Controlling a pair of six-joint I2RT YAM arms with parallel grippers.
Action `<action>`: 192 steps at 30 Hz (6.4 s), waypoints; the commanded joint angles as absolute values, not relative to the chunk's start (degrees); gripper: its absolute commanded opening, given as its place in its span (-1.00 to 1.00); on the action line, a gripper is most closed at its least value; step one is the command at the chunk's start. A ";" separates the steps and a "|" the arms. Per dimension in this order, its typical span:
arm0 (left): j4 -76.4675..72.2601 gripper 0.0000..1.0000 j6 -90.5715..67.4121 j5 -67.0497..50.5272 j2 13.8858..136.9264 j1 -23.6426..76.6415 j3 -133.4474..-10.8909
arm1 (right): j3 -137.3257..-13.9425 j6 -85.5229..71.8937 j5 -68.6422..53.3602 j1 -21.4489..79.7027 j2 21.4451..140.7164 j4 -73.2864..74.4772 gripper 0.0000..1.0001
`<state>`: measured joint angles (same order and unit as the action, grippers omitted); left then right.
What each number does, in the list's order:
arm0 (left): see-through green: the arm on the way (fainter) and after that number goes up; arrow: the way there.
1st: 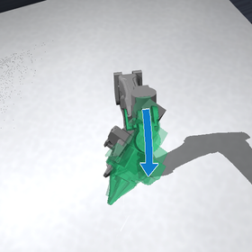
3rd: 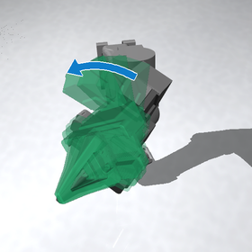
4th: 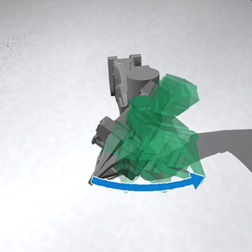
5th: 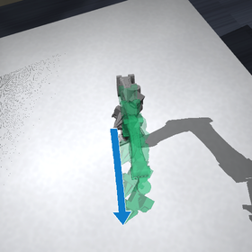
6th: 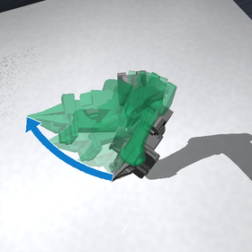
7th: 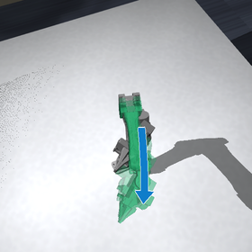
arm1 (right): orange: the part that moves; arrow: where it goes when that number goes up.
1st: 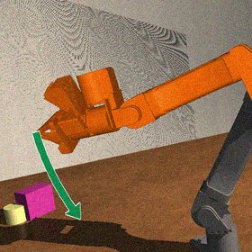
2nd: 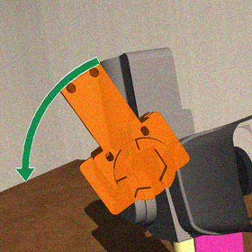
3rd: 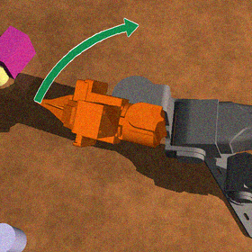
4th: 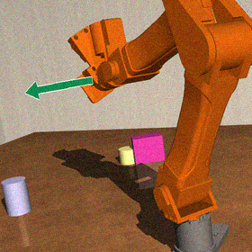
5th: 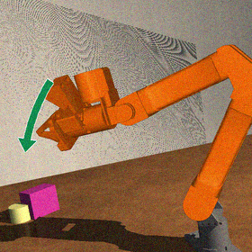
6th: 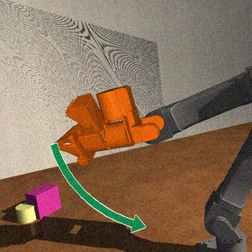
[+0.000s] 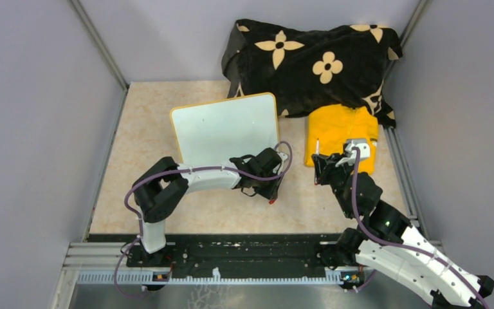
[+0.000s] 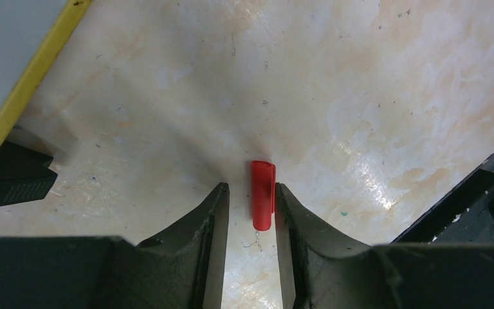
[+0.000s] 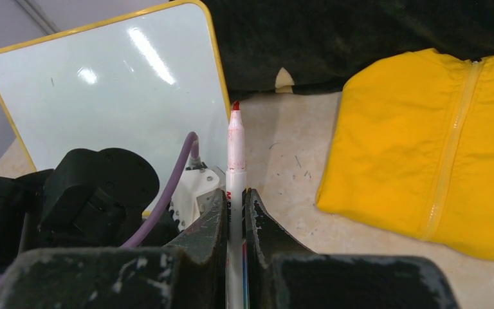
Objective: Write a sentence on the whiteboard
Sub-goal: Place the pen cap at the center of the board, then write a sentence on the whiteboard.
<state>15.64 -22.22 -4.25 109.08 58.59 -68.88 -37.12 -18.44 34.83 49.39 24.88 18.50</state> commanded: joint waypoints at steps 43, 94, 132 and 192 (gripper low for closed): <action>-12.06 0.97 -21.20 -12.66 54.72 41.44 -48.54 | -49.05 -13.61 -11.19 49.65 51.37 -4.70 -1.00; -50.25 -0.22 -53.33 -51.33 59.34 29.62 -37.74 | -49.92 -19.91 -24.04 49.61 54.14 -10.46 -1.00; -51.59 -1.00 -54.71 -53.32 61.22 29.79 -38.29 | -49.92 -20.63 -25.09 50.18 54.41 -9.84 -1.00; -51.72 -1.00 -74.87 -1.32 45.98 30.15 -33.19 | -63.91 -51.25 -19.69 49.48 70.56 -35.02 -0.25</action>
<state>-52.86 -75.64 -2.09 47.05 29.89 -32.97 -60.86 -49.41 -16.86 49.65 70.30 -33.06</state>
